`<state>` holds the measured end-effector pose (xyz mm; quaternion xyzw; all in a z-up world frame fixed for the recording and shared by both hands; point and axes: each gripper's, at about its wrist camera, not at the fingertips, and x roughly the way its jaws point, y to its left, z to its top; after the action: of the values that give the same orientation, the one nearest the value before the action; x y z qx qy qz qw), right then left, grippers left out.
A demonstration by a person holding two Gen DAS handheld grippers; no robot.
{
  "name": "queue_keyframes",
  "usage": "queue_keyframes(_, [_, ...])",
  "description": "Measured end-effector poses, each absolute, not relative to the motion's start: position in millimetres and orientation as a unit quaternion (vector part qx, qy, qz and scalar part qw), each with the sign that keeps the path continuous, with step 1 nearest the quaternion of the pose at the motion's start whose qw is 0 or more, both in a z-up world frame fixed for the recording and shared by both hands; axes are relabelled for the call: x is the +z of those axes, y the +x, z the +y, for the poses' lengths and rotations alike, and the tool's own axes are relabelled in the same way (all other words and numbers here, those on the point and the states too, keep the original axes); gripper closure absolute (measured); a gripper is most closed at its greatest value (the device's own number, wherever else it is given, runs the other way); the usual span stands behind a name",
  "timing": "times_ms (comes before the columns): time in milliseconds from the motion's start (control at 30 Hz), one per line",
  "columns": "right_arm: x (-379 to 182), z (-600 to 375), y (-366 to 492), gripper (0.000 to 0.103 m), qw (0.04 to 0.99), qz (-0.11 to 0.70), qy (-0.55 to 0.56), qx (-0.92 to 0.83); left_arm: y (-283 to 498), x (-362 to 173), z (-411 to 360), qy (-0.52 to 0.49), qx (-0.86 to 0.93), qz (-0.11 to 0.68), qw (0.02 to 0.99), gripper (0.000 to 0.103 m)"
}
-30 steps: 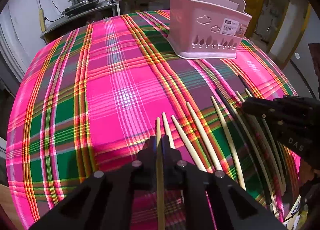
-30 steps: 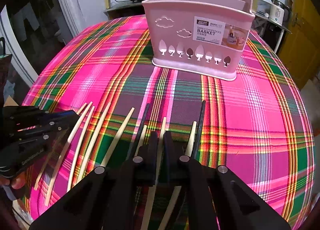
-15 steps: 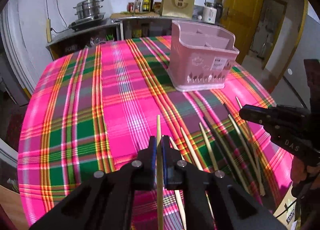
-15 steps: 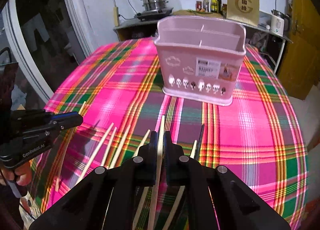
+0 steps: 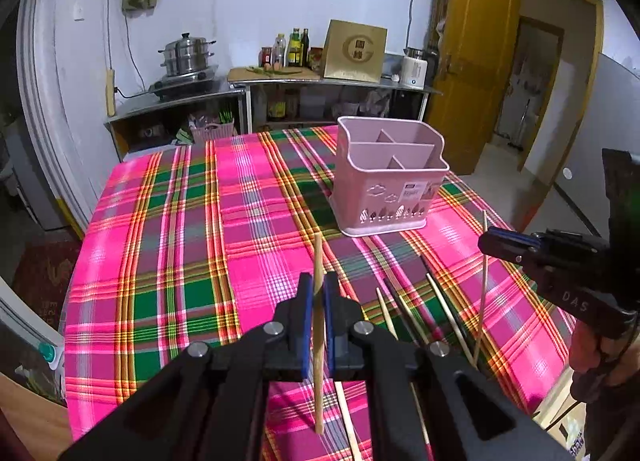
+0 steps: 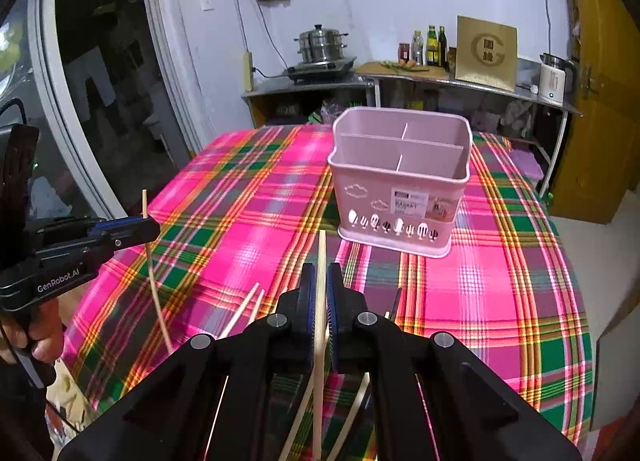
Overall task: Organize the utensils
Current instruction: 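Carry the chopsticks to the pink basket and lower them in with both tools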
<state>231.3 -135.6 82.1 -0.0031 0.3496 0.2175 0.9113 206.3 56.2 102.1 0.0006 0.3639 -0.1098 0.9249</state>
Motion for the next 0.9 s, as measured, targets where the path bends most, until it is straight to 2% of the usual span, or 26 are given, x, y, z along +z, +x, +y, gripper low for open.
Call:
queue_keyframes(467, [109.2, -145.0, 214.0, 0.098, 0.921, 0.313, -0.001, 0.231, 196.6, 124.2, 46.1, -0.004, -0.115, 0.344, 0.932, 0.097])
queue_keyframes(900, [140.3, -159.1, 236.4, 0.098, 0.936, 0.276, 0.0, 0.216, 235.9, 158.7, 21.8, -0.011, -0.137, 0.328, 0.935, 0.097])
